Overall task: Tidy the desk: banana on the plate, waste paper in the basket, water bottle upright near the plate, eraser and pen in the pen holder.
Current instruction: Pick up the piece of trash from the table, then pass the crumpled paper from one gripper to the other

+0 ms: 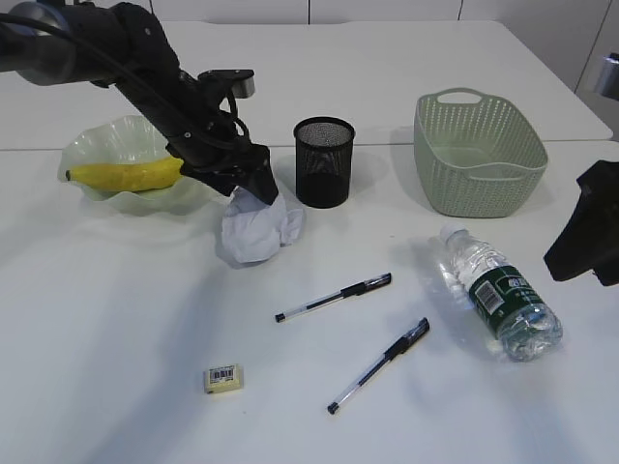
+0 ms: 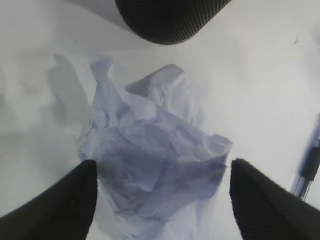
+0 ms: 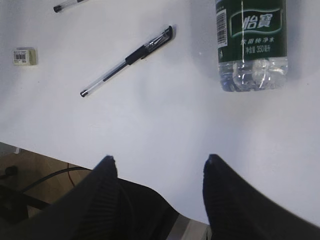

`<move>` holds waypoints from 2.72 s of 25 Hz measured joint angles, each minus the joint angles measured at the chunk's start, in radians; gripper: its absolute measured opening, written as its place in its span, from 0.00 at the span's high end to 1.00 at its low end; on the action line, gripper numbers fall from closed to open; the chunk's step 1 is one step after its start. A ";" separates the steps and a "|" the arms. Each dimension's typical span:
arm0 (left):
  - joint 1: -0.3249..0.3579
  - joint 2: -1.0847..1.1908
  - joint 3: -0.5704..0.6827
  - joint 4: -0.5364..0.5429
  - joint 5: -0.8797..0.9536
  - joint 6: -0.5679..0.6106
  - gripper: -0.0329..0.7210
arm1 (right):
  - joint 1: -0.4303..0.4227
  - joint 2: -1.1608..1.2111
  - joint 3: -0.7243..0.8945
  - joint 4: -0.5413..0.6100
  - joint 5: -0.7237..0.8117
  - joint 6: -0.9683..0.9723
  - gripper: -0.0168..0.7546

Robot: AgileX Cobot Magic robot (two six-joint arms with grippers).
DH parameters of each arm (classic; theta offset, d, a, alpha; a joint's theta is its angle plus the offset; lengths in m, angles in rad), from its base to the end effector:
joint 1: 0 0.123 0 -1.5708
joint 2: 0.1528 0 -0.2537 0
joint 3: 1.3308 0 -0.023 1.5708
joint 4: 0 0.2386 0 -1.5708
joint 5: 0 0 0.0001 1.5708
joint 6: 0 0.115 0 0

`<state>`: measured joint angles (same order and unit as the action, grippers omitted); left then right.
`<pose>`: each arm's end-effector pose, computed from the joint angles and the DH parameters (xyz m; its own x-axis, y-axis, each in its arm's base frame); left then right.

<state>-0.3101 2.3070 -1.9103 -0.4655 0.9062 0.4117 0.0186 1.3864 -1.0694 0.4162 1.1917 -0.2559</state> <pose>0.4391 -0.1834 0.1334 -0.8212 0.3722 -0.4324 0.5141 0.8115 -0.2777 0.2478 0.0478 0.2398 -0.9712 -0.1048 -0.2138 -0.1765 0.9196 0.3510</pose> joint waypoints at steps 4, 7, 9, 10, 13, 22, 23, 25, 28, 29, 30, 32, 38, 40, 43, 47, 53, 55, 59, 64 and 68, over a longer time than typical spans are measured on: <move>0.000 0.031 -0.002 0.002 0.016 0.000 0.17 | 0.000 0.000 0.000 0.002 0.000 0.000 0.45; 0.000 0.044 -0.002 0.002 0.020 0.000 0.17 | 0.000 0.000 0.000 0.002 0.000 0.000 0.45; 0.000 0.044 -0.004 0.002 0.024 0.000 0.18 | 0.000 0.000 0.000 0.002 0.000 0.000 0.45; 0.000 0.044 -0.003 0.002 0.027 0.000 0.20 | 0.000 0.000 0.000 0.003 0.000 0.000 0.45; 0.000 0.044 -0.003 0.002 0.044 0.000 0.34 | 0.000 0.000 0.000 0.003 0.000 0.000 0.45; 0.000 0.044 -0.022 0.002 0.099 0.000 0.85 | 0.000 0.000 0.000 0.003 0.000 0.000 0.45; 0.000 0.044 -0.037 0.002 0.114 0.000 0.87 | 0.000 0.000 0.000 0.003 0.000 0.000 0.45; 0.000 0.044 -0.074 0.003 0.146 0.000 0.90 | 0.000 0.000 0.000 0.003 0.000 0.000 0.45; 0.000 0.037 -0.108 0.003 0.176 0.000 0.94 | 0.000 0.000 0.000 0.005 0.000 -0.007 0.45; 0.000 0.032 -0.112 0.003 0.183 0.000 0.94 | 0.000 0.000 0.000 0.007 0.000 -0.011 0.45; 0.000 0.025 -0.116 0.003 0.191 0.000 0.95 | 0.000 0.000 0.000 0.015 0.000 -0.014 0.45; 0.000 0.019 -0.126 -0.003 0.215 0.000 0.95 | 0.000 0.000 0.000 0.043 0.000 -0.026 0.45; 0.000 0.015 -0.126 -0.077 0.292 0.031 0.95 | 0.000 0.000 0.000 0.173 -0.009 -0.133 0.45; 0.000 0.015 -0.126 -0.123 0.306 0.043 0.95 | 0.000 0.000 0.000 0.219 -0.028 -0.172 0.45; 0.000 0.013 -0.126 -0.176 0.306 0.063 0.95 | 0.000 0.000 0.000 0.289 -0.054 -0.247 0.45; 0.000 -0.009 -0.126 -0.202 0.306 0.079 0.95 | 0.000 0.000 0.000 0.386 -0.063 -0.394 0.45; 0.000 -0.095 -0.126 -0.225 0.308 0.083 0.95 | 0.000 0.000 0.000 0.526 -0.072 -0.624 0.45; 0.000 -0.122 -0.126 -0.248 0.310 0.083 0.95 | 0.000 0.000 0.000 0.552 -0.072 -0.704 0.45; -0.018 -0.147 -0.126 -0.272 0.312 0.086 0.95 | 0.000 0.000 0.000 0.583 -0.074 -0.844 0.45; -0.041 -0.149 -0.126 -0.280 0.312 0.086 0.95 | 0.000 0.000 0.000 0.671 -0.106 -0.949 0.46; -0.049 -0.149 -0.126 -0.318 0.312 0.087 0.95 | 0.000 0.000 0.000 0.703 -0.154 -0.983 0.47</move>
<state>-0.3592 2.1584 -2.0363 -0.7833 1.2182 0.4988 0.0186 1.3864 -1.0694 1.1195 1.0375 -1.2391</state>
